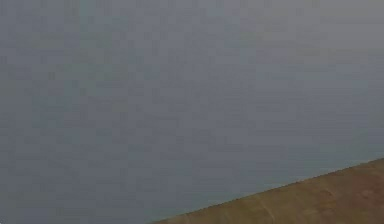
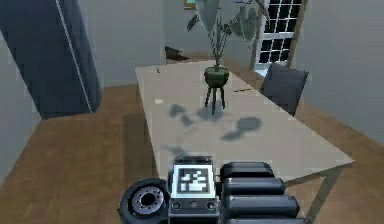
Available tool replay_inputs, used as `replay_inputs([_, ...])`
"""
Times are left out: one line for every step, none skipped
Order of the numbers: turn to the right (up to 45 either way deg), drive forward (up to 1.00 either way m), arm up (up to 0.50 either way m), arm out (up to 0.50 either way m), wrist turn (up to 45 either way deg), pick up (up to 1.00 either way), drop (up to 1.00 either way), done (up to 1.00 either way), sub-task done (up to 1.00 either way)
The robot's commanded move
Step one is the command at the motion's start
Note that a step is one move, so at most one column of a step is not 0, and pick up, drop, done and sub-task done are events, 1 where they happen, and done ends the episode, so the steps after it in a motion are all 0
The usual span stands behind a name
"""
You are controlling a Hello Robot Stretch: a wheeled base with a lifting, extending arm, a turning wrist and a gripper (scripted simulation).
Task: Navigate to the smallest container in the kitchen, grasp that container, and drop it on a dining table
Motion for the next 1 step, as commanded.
replay_inputs([0.0, 0.5, 0.0, 0.0, 0.0, 0.0, 0.0, 0.0, 0.0])
